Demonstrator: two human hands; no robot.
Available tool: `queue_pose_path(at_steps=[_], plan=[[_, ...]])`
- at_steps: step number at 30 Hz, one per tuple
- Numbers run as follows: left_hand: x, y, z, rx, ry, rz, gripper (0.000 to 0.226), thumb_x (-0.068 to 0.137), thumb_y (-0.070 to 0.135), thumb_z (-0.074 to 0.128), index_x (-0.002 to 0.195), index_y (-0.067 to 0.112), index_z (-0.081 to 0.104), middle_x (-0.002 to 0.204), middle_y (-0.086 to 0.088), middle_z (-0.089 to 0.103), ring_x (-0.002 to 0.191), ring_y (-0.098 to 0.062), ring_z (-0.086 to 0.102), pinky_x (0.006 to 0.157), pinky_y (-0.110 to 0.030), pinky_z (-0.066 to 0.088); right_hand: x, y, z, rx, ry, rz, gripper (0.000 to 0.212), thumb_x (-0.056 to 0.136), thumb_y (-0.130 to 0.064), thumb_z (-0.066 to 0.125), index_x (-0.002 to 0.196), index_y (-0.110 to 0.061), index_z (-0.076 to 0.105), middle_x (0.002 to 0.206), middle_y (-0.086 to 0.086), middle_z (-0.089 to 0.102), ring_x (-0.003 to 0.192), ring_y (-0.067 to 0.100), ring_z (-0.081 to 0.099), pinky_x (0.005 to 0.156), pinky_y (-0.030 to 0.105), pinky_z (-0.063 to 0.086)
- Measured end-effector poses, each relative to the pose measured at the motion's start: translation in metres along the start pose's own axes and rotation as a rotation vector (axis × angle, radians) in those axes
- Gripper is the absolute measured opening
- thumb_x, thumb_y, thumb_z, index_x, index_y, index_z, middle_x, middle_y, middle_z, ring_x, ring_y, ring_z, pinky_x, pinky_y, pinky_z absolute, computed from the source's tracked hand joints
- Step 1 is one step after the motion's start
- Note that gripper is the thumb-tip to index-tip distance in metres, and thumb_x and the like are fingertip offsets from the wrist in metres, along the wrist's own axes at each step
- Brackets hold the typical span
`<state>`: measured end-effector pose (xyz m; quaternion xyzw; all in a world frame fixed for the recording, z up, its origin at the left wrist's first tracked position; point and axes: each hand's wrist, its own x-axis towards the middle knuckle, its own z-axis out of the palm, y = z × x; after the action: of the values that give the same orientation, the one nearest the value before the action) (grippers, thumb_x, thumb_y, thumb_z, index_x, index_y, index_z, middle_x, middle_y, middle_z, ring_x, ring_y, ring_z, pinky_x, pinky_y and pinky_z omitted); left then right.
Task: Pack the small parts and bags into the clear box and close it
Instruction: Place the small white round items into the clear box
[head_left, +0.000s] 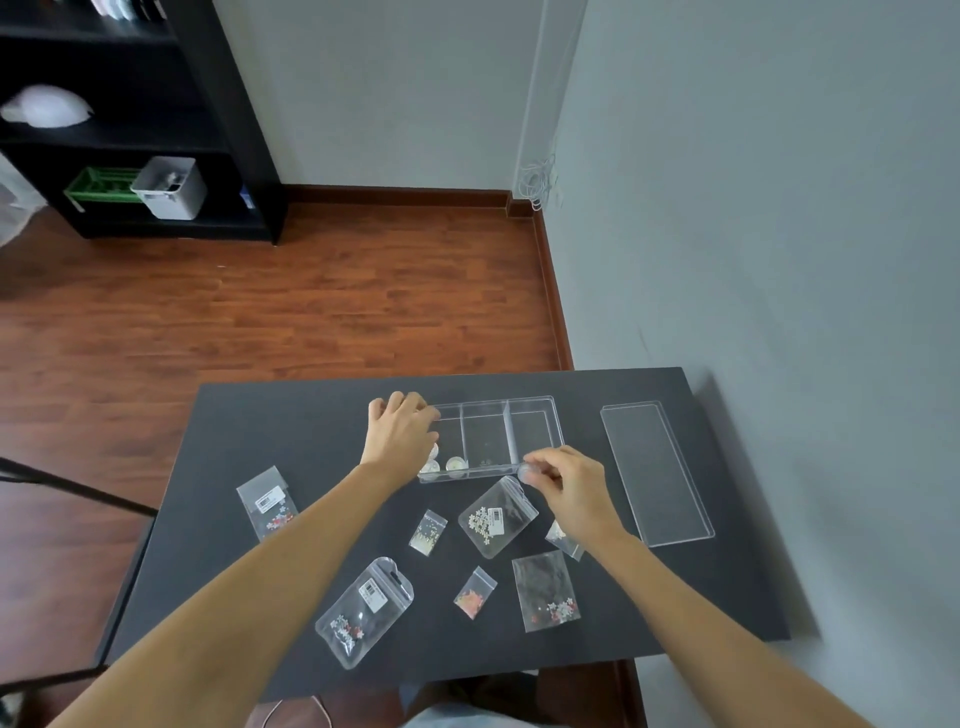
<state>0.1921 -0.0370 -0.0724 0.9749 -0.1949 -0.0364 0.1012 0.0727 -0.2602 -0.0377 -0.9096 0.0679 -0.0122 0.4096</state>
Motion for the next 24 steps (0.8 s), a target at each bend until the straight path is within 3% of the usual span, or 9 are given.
queue_pose_path(at_steps=[2, 5, 7, 15, 19, 24], plan=[[-0.009, -0.011, -0.002, -0.142, 0.045, 0.001, 0.046, 0.085, 0.043, 0.062, 0.126, 0.024, 0.057, 0.128, 0.002, 0.052, 0.121, -0.024, 0.045, 0.105, -0.043, 0.03, 0.007, -0.005, 0.001, 0.01, -0.02, 0.014, 0.012, 0.086, -0.015, 0.07, 0.097, -0.011, 0.072, 0.09, 0.005, 0.07, 0.082, 0.015, 0.067, 0.079, 0.029, 0.057], [-0.021, -0.028, -0.005, -0.211, -0.176, 0.012, 0.093, 0.075, 0.067, 0.062, 0.149, 0.023, 0.027, 0.154, 0.005, 0.028, 0.141, -0.022, 0.025, 0.113, -0.048, 0.026, 0.022, -0.015, 0.007, -0.02, -0.069, 0.013, 0.014, 0.086, -0.017, 0.069, 0.097, -0.011, 0.071, 0.09, 0.005, 0.072, 0.081, 0.015, 0.066, 0.08, 0.03, 0.057], [-0.024, -0.033, -0.006, -0.227, -0.266, -0.01, 0.106, 0.072, 0.072, 0.062, 0.152, 0.022, 0.016, 0.16, 0.007, 0.018, 0.146, -0.019, 0.016, 0.116, -0.05, 0.023, 0.033, -0.023, 0.014, -0.037, -0.098, 0.001, 0.014, 0.085, -0.017, 0.07, 0.097, -0.01, 0.071, 0.091, 0.005, 0.073, 0.081, 0.014, 0.066, 0.081, 0.032, 0.057], [-0.024, -0.027, -0.01, -0.225, -0.287, -0.052, 0.103, 0.075, 0.062, 0.068, 0.153, 0.02, 0.015, 0.161, 0.005, 0.019, 0.146, -0.021, 0.019, 0.116, -0.048, 0.025, 0.076, -0.048, 0.056, -0.257, -0.251, -0.146, 0.016, 0.09, -0.011, 0.063, 0.104, -0.01, 0.071, 0.096, 0.01, 0.074, 0.104, 0.026, 0.056, 0.089, 0.042, 0.05], [-0.022, -0.023, -0.013, -0.141, -0.28, -0.05, 0.103, 0.074, 0.062, 0.069, 0.153, 0.019, 0.017, 0.161, 0.004, 0.02, 0.145, -0.022, 0.021, 0.115, -0.049, 0.028, 0.09, -0.053, 0.073, -0.567, -0.319, -0.259, 0.024, 0.086, 0.002, 0.058, 0.105, -0.009, 0.07, 0.092, 0.013, 0.072, 0.103, 0.03, 0.049, 0.084, 0.039, 0.045], [-0.022, -0.02, -0.014, -0.08, -0.273, -0.064, 0.102, 0.074, 0.064, 0.068, 0.152, 0.021, 0.018, 0.159, 0.004, 0.024, 0.144, -0.023, 0.023, 0.113, -0.047, 0.03, 0.099, -0.059, 0.089, -0.846, -0.406, -0.244, 0.021, 0.082, 0.003, 0.06, 0.096, -0.011, 0.069, 0.085, 0.009, 0.066, 0.105, 0.032, 0.044, 0.084, 0.037, 0.037]])
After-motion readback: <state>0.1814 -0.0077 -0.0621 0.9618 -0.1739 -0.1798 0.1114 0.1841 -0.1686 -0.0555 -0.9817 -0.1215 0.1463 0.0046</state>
